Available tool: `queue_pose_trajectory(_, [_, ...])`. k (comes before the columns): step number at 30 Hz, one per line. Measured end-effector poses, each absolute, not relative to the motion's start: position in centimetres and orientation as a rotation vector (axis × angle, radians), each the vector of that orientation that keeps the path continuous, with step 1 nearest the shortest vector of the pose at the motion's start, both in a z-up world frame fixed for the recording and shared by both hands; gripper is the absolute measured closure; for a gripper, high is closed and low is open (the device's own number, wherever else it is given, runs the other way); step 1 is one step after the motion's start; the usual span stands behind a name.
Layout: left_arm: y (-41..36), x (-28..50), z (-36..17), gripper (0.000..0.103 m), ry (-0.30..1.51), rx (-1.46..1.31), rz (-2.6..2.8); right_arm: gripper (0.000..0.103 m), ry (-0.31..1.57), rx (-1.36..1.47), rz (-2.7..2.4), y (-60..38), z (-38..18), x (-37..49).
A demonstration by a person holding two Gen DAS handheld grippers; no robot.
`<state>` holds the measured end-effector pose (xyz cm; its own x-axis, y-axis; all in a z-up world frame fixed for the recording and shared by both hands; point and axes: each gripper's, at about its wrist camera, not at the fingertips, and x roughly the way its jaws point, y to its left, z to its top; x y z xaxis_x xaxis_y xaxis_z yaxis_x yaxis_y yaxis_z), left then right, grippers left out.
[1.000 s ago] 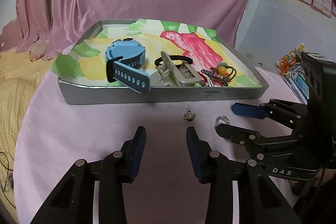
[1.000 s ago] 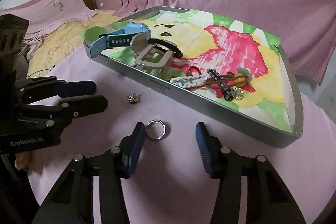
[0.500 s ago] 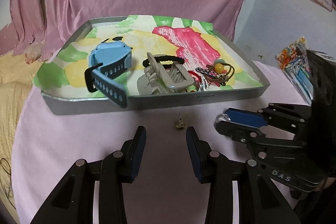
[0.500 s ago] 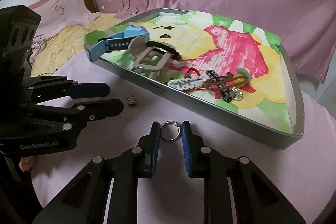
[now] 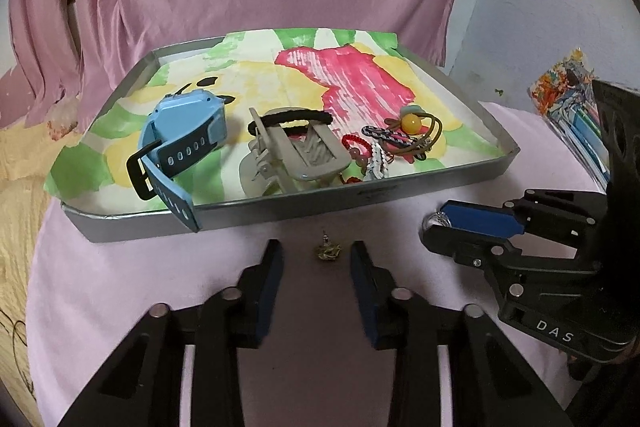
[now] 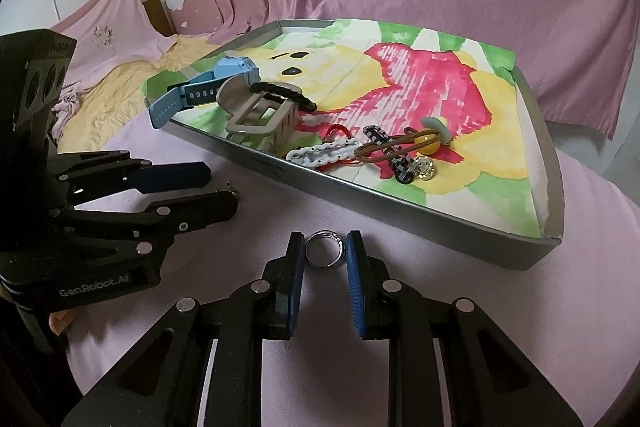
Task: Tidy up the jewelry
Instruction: 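Close the right tool on the silver ring while the left tool grasps the gold earring, then carry ring and earring over the tray and open both tools to release them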
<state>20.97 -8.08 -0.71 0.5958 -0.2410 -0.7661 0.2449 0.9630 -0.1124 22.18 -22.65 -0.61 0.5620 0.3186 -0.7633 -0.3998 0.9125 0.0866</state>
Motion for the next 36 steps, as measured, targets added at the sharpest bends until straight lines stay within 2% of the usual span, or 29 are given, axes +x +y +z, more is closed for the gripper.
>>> queue_pose_trajectory(5, [-8.0,21.0,-0.7,0.081,0.890,0.000,-0.288,0.084,0.878,-0.090,0.418,-22.9,-0.6,22.2])
queue_pose_trajectory(8, [-8.2,21.1,-0.8,0.090,0.893,0.008,-0.290,0.084,0.878,-0.093,0.416,-22.8,-0.6,22.3])
queue_pose_trajectory(21, [-7.3,20.0,-0.1,0.090,0.838,-0.066,-0.306,0.084,0.853,-0.100,0.413,-22.8,-0.2,21.5])
queue_pose_trajectory(36, [-7.1,19.7,3.4,0.090,0.636,-0.183,-0.353,0.084,0.659,-0.025,0.301,-25.6,2.4,20.2])
